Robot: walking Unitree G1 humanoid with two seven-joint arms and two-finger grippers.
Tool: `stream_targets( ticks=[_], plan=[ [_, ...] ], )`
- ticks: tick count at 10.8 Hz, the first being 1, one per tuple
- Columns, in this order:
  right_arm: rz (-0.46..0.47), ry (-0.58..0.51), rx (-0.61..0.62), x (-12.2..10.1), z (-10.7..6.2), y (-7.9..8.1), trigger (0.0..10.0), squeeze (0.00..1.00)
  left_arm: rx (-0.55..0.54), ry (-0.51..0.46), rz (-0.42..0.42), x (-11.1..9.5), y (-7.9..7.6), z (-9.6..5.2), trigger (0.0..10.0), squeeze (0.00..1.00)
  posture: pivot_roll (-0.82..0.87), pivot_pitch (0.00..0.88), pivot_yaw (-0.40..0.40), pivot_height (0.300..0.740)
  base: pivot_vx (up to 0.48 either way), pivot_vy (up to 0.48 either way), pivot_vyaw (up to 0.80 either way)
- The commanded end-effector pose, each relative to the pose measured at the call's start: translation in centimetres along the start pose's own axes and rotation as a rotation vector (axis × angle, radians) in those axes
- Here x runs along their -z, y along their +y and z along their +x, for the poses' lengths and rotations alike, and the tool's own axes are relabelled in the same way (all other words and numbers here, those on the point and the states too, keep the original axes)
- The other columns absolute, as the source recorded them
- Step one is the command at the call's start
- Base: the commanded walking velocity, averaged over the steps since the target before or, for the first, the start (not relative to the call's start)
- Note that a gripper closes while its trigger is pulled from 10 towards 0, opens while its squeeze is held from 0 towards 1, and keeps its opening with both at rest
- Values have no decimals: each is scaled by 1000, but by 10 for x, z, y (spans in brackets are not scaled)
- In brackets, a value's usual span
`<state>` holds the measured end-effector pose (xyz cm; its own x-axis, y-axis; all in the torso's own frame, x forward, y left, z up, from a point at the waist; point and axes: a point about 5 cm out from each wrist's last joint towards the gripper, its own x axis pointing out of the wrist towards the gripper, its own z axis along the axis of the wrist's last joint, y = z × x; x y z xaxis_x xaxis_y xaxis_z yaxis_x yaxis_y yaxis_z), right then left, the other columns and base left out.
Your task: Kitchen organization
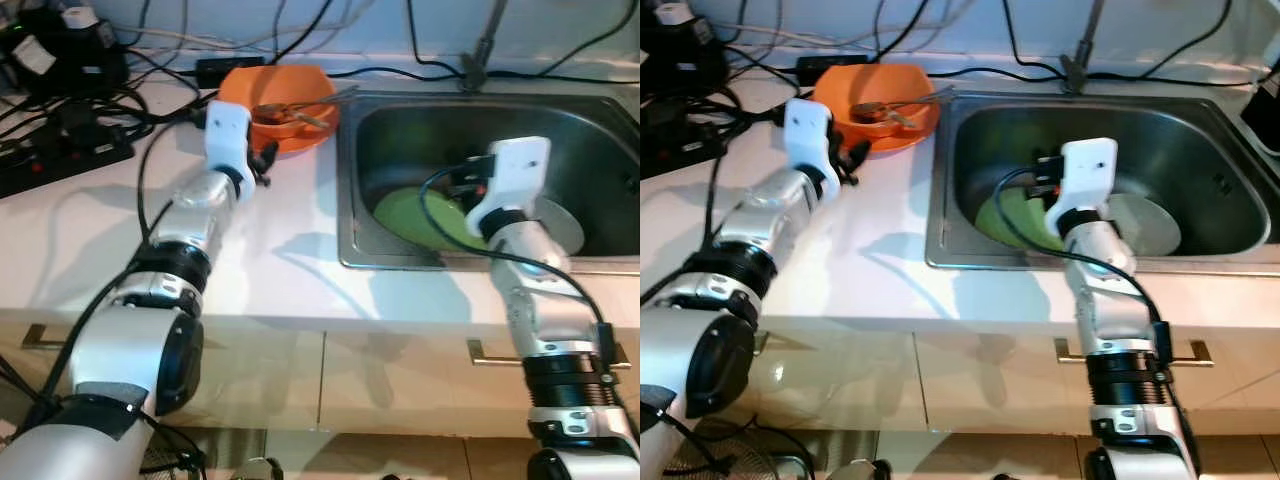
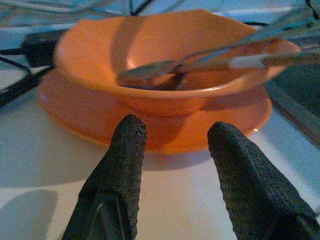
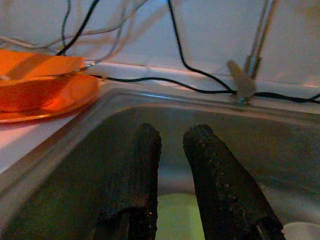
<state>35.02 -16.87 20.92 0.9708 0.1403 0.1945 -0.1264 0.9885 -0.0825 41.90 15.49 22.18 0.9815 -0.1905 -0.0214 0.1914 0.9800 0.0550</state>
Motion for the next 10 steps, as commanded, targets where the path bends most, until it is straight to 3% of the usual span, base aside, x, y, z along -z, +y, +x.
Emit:
stream_targets(
  ticks=[1,6,10],
  plan=[
    [7,-4,-5,-1,-2,0,10000,0,-26,-6,-10,-4,5,0,10000,0,100,93,-18,740,0,0,0],
    [4,-3,5,-2,-21,0,10000,0,-35,-2,12,-14,10,2,10000,0,39,165,10,740,0,0,0],
    [20,5,32,-4,-41,3,10000,0,-10,34,8,-14,1,5,10000,0,-5,204,37,740,0,0,0]
  ],
)
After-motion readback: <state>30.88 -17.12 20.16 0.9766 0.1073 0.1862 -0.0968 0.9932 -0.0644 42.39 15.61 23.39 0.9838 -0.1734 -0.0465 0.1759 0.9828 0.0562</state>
